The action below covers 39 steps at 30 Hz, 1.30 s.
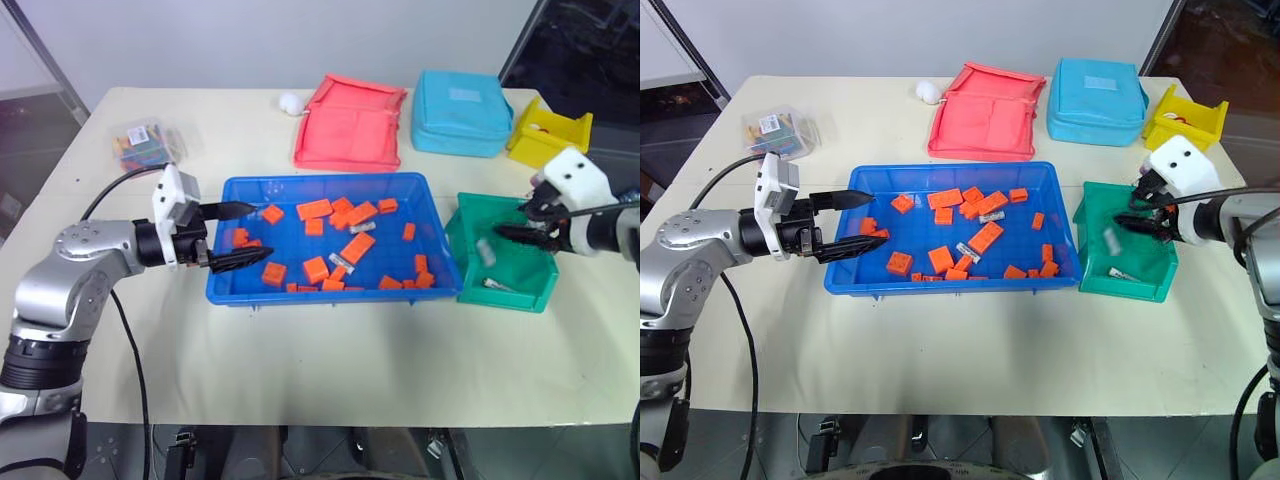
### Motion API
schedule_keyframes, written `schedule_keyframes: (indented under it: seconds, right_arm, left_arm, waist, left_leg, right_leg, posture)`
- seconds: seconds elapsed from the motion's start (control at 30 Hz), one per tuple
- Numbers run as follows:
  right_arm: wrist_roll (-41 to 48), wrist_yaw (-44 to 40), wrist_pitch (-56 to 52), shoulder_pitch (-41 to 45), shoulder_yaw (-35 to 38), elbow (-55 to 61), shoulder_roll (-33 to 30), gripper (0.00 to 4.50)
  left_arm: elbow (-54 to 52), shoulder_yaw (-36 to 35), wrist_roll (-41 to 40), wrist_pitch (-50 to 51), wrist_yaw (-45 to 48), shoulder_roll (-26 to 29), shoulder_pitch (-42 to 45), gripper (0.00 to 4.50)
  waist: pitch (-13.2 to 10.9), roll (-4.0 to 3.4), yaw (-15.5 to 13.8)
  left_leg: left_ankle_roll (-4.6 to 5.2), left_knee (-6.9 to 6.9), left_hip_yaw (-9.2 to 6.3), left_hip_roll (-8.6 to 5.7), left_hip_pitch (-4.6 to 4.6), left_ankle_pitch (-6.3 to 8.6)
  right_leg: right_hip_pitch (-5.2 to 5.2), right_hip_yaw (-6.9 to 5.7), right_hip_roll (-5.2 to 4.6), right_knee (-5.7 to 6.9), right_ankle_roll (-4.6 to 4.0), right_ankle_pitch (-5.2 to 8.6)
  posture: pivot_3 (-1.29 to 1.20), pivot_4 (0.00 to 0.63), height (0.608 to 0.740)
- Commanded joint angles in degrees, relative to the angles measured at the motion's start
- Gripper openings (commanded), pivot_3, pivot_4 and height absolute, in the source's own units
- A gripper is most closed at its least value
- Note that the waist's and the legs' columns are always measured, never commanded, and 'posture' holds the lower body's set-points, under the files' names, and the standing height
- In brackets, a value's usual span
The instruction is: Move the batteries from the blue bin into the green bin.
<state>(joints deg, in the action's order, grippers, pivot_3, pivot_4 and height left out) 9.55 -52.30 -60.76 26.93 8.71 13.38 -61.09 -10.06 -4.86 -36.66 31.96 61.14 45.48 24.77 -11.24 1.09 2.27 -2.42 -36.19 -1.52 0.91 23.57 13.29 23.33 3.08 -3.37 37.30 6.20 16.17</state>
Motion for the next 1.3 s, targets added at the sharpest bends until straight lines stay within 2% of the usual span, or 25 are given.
schedule_keyframes:
  seconds: [0.03,0.2,0.37,0.5,0.63,0.77,1.0,1.2,1.3]
  right_arm:
    - [0.5,1.3,2.2,1.2,2.1,0.1,-1.8,4.47]
    - [2.1,3.0,3.2,9.8,-1.6,-1.4,1.4,4.47]
    - [6.7,4.7,-0.8,19.2,-6.2,-0.9,12.5,4.47]
    - [7.2,5.0,0.8,18.2,-11.0,-0.9,17.3,4.47]
    - [6.4,3.7,4.7,14.9,-15.9,-0.6,17.7,4.47]
    - [1.1,0.9,14.6,11.2,-23.7,-2.6,15.0,4.47]
    - [-6.4,-7.1,35.4,11.6,-30.9,-8.6,13.2,4.47]
    - [-10.5,-16.4,57.4,14.4,-34.2,-16.5,14.0,4.47]
    - [-12.2,-17.4,61.9,17.0,-34.9,-21.9,17.4,4.47]
  left_arm:
    - [-1.4,-2.1,0.0,-0.6,-0.1,0.8,0.0,4.5]
    - [-1.8,-3.1,0.3,-0.5,-0.6,1.3,-0.8,4.5]
    - [-2.8,-3.6,0.3,-0.4,-1.8,1.1,-1.7,4.5]
    - [-4.8,-4.1,-0.2,0.2,-3.2,0.8,-2.9,4.5]
    - [-7.1,-5.5,-1.0,1.1,-4.7,1.0,-4.8,4.5]
    - [-9.7,-7.4,-1.6,2.1,-6.6,1.2,-7.6,4.5]
    - [-12.9,-9.4,-2.9,3.9,-8.5,1.3,-10.3,4.5]
    - [-13.8,-9.7,-3.4,4.4,-9.3,1.4,-10.8,4.5]
    - [-14.2,-9.9,-3.5,4.6,-9.8,1.3,-11.1,4.5]
  waist:
    - [0.0,0.0,0.2]
    - [0.0,-0.01,0.4]
    - [0.0,0.01,0.3]
    - [0.0,0.02,-0.3]
    - [0.0,0.02,-1.0]
    - [0.0,0.02,-1.2]
    - [0.0,0.02,-1.0]
    - [0.0,0.02,-1.1]
    - [0.0,0.02,-1.1]
  left_leg:
    - [0.0,0.0,0.0,0.01,-0.01,0.0]
    - [0.0,0.02,0.0,0.03,-0.04,0.0]
    - [0.0,0.02,-0.05,0.05,-0.04,0.0]
    - [0.0,0.01,-0.13,0.01,0.05,0.0]
    - [0.0,-0.05,-0.09,-0.12,0.13,0.0]
    - [0.0,-0.08,-0.09,-0.11,0.13,0.0]
    - [0.0,-0.08,-0.09,-0.05,0.07,0.0]
    - [-0.01,-0.08,-0.08,-0.03,0.02,0.0]
    - [-0.01,-0.08,-0.08,-0.03,0.0,0.0]
  right_leg:
    - [0.0,0.0,0.0,0.0,0.0,0.0]
    - [0.02,0.01,0.04,0.03,0.0,0.0]
    - [0.02,-0.01,0.07,0.04,0.0,0.0]
    - [0.0,-0.04,0.03,0.03,0.0,0.0]
    - [0.02,-0.05,-0.16,-0.01,0.01,0.0]
    - [0.02,-0.07,-0.13,0.01,0.01,-0.01]
    - [0.02,-0.06,-0.05,0.04,0.01,-0.01]
    - [-0.03,-0.06,-0.03,0.03,0.01,-0.01]
    - [-0.06,-0.06,-0.03,0.03,0.01,-0.01]
  posture:
    - [0.0,0.15,0.74]
    - [0.0,0.15,0.74]
    - [0.0,0.15,0.74]
    - [0.0,0.15,0.74]
    - [0.0,0.15,0.74]
    - [0.0,0.15,0.74]
    - [0.0,0.15,0.74]
    - [0.0,0.15,0.74]
    - [0.0,0.15,0.74]
